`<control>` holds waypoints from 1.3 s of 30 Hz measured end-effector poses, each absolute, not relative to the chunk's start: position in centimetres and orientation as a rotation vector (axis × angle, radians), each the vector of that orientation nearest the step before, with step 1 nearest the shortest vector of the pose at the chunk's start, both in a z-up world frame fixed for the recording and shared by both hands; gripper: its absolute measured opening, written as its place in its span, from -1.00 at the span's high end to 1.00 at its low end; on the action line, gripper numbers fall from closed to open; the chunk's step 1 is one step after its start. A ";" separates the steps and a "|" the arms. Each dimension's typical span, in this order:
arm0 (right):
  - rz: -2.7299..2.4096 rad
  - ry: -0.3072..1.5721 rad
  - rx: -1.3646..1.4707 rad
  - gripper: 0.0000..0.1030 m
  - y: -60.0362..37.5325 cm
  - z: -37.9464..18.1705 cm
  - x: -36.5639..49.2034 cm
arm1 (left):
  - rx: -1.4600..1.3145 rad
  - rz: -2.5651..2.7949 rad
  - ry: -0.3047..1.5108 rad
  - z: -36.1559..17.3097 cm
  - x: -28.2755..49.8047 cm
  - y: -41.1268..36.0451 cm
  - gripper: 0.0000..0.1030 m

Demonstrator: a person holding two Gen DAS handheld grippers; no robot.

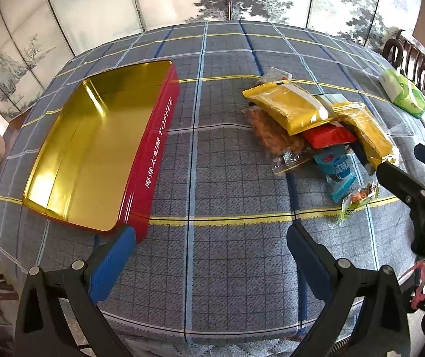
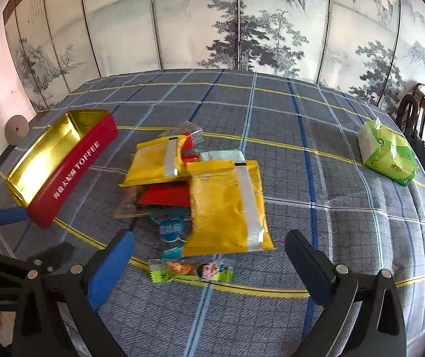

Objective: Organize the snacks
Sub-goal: 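Move the right gripper toward the yellow snack bag with a white strip, then close the right gripper on the yellow snack bag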

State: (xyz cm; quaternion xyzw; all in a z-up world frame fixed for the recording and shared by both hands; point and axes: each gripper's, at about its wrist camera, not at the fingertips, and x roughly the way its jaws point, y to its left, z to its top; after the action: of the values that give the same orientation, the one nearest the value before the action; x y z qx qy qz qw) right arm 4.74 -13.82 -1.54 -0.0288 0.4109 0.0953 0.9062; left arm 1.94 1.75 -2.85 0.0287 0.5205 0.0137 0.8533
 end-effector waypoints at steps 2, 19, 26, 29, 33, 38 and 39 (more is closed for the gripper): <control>0.187 0.860 -0.065 -1.00 -14.1 -1.7 5.2 | 0.060 0.032 1.094 -2.8 2.1 1.9 -0.95; 0.252 0.900 -0.031 -0.27 -15.1 -3.3 8.9 | 0.070 0.033 1.086 -2.2 4.6 1.5 -0.95; 0.276 0.918 -0.031 -0.23 -15.3 -3.5 8.9 | 0.067 0.033 1.093 -2.3 5.6 1.0 -0.95; 0.286 0.920 -0.017 -0.23 -15.6 -3.5 9.0 | 0.072 0.037 1.096 -2.3 5.8 0.9 -0.95; 0.296 0.926 -0.015 -0.25 -16.0 -3.5 9.4 | 0.074 0.039 1.101 -2.5 6.0 0.8 -0.95; 0.329 0.933 -0.019 -0.31 -16.2 -3.6 9.7 | 0.081 0.047 1.104 -2.7 6.0 0.6 -0.95; 0.340 0.936 -0.008 -0.36 -16.3 -3.6 9.7 | 0.081 0.048 1.106 -2.8 6.0 0.6 -0.95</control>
State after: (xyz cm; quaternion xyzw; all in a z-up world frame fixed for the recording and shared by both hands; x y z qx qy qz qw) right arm 9.73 -16.29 -3.62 -0.0039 0.4490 0.1629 0.8785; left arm 6.02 0.57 -2.76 0.0385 0.5249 0.0226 0.8500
